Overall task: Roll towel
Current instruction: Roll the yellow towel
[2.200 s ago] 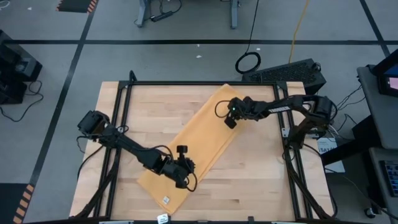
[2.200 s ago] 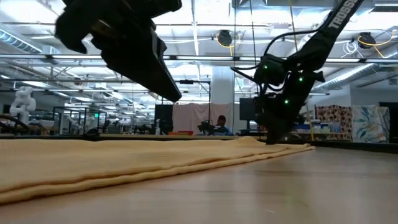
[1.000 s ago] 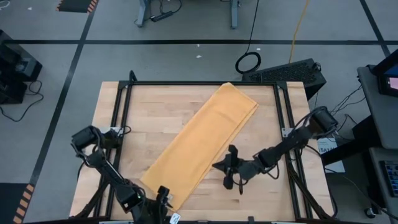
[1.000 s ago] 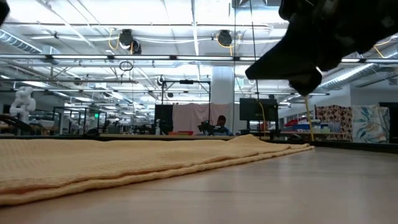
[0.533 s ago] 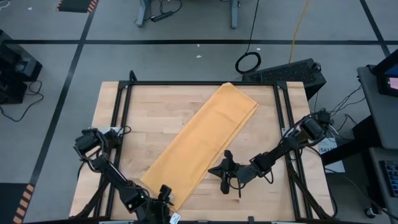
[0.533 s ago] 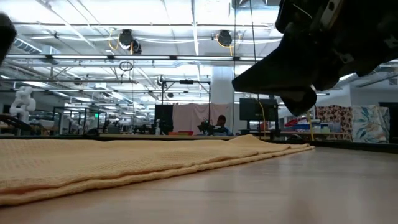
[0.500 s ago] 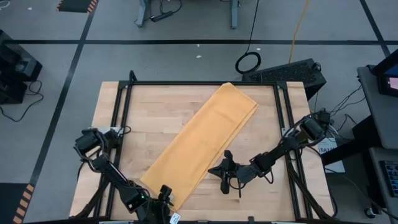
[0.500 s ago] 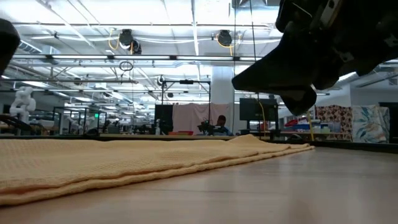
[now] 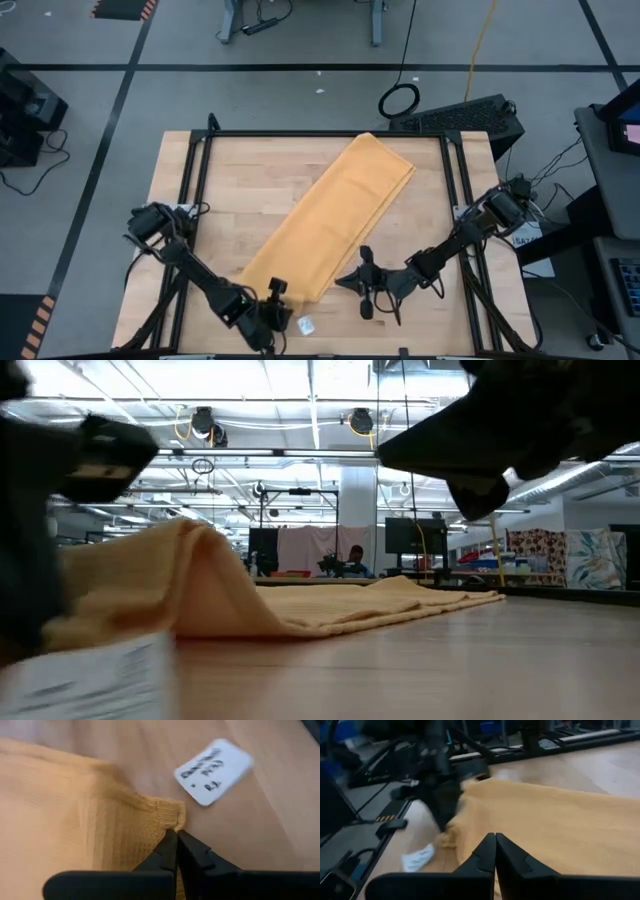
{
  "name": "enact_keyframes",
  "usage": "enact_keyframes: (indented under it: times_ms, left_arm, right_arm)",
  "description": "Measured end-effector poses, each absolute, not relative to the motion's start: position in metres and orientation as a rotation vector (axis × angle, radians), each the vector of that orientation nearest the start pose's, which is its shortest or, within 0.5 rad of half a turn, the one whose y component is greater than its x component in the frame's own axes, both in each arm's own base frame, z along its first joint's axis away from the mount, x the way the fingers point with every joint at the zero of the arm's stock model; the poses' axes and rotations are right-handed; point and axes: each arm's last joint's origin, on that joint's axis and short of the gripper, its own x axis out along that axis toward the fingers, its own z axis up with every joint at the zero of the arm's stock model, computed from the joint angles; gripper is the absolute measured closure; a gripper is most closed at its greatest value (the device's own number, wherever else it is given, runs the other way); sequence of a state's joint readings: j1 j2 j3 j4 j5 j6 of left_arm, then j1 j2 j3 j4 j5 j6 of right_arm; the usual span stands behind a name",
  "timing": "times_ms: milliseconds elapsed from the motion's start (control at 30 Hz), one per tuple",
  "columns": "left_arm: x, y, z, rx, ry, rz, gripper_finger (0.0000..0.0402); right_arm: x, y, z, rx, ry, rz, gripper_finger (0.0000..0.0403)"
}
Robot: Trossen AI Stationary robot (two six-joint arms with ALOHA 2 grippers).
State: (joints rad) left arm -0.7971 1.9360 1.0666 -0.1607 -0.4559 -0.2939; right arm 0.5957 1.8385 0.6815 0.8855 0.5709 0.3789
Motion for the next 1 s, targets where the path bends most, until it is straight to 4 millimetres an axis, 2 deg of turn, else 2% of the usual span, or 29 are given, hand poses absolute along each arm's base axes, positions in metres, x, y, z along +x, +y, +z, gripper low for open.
enact_keyframes:
  times_ms: [133,233,400,533,633,800,1000]
  left_arm:
    - [0.278,-0.238,0.136,0.314,0.836,-0.169,0.0396]
    - [0.286,-0.227,0.149,0.274,0.826,-0.185,0.0397]
    - [0.294,-0.211,0.176,0.184,0.782,-0.226,0.0397]
    - [0.301,-0.195,0.195,0.157,0.735,-0.205,0.0397]
    - [0.304,-0.186,0.201,0.127,0.735,-0.219,0.0397]
    - [0.306,-0.182,0.202,0.112,0.741,-0.230,0.0398]
    - [0.306,-0.183,0.202,0.108,0.742,-0.238,0.0398]
  right_arm:
    - [0.277,0.184,0.133,0.124,0.236,0.029,0.0401]
    - [0.277,0.195,0.137,0.023,0.246,0.066,0.0378]
    - [0.288,0.211,0.148,-0.056,0.323,0.068,0.0306]
    - [0.304,0.220,0.164,-0.089,0.319,-0.024,0.0243]
    - [0.316,0.227,0.169,-0.142,0.303,-0.028,0.0204]
    - [0.335,0.230,0.153,-0.116,0.324,-0.056,0.0173]
    - [0.352,0.232,0.126,-0.082,0.351,-0.115,0.0181]
